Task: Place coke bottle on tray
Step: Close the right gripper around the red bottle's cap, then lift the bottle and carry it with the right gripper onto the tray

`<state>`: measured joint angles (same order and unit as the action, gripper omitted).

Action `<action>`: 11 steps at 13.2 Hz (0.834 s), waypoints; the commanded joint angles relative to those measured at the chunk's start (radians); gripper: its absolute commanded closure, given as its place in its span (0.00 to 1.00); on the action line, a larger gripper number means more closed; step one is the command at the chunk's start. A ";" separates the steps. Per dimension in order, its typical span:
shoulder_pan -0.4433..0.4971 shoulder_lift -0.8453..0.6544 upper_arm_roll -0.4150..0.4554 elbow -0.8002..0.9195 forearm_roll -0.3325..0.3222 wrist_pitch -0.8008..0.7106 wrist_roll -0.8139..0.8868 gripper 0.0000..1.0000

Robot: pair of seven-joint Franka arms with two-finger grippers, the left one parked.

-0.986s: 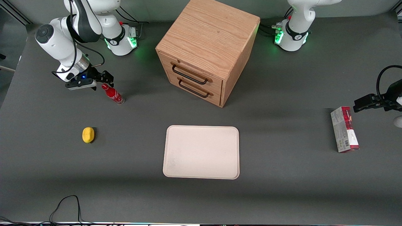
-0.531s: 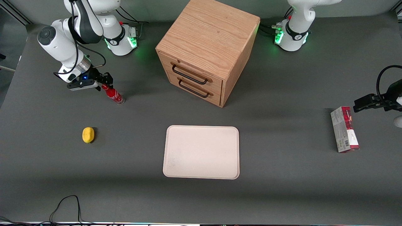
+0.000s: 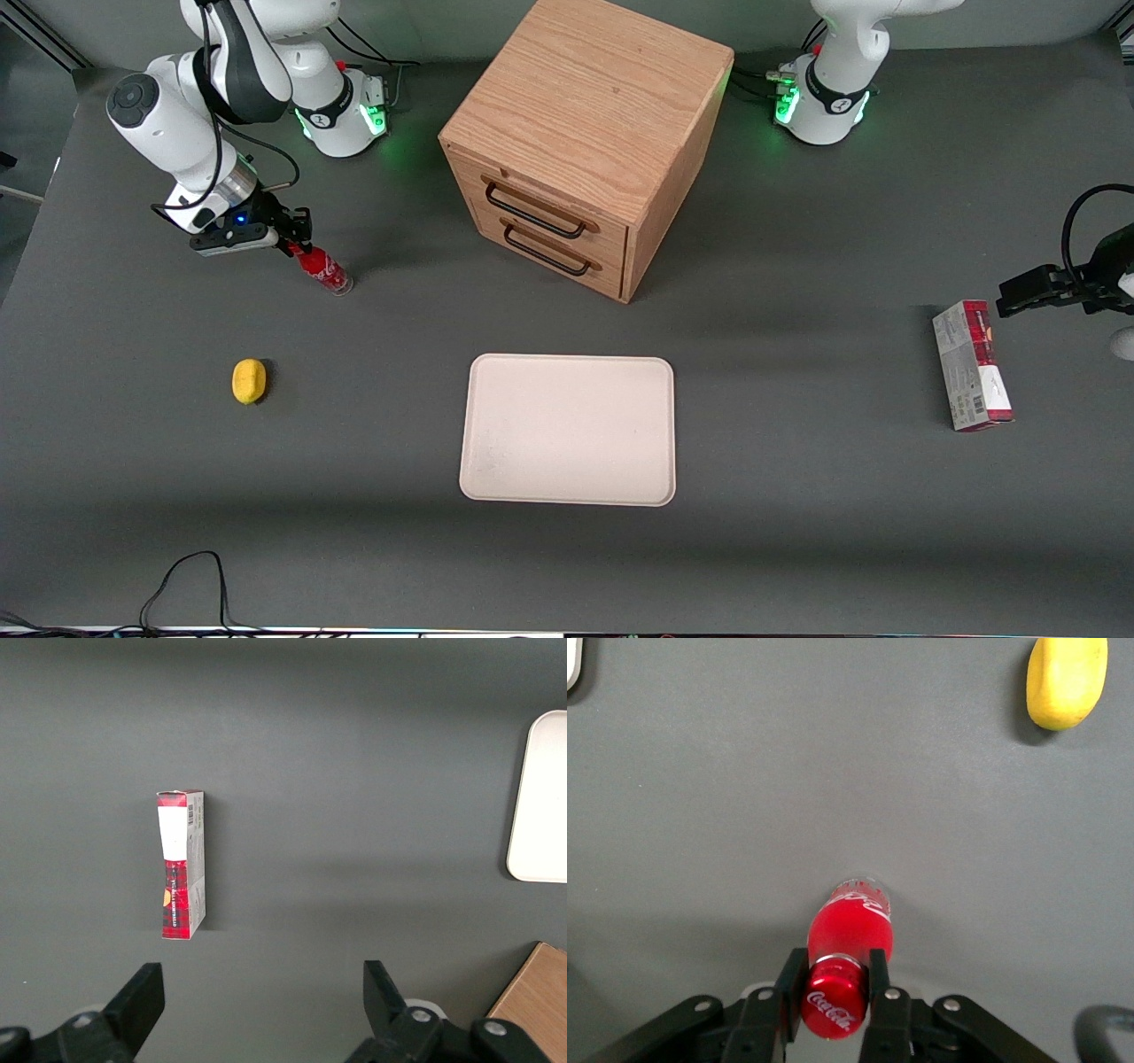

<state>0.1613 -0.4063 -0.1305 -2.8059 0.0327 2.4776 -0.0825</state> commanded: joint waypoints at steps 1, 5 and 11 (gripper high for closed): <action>0.010 -0.025 -0.006 0.017 -0.008 -0.014 -0.002 1.00; 0.010 -0.020 -0.001 0.256 -0.005 -0.303 0.012 1.00; 0.012 0.231 0.029 0.913 -0.004 -0.843 0.038 1.00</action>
<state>0.1633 -0.3579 -0.1144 -2.1835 0.0327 1.7959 -0.0774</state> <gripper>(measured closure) 0.683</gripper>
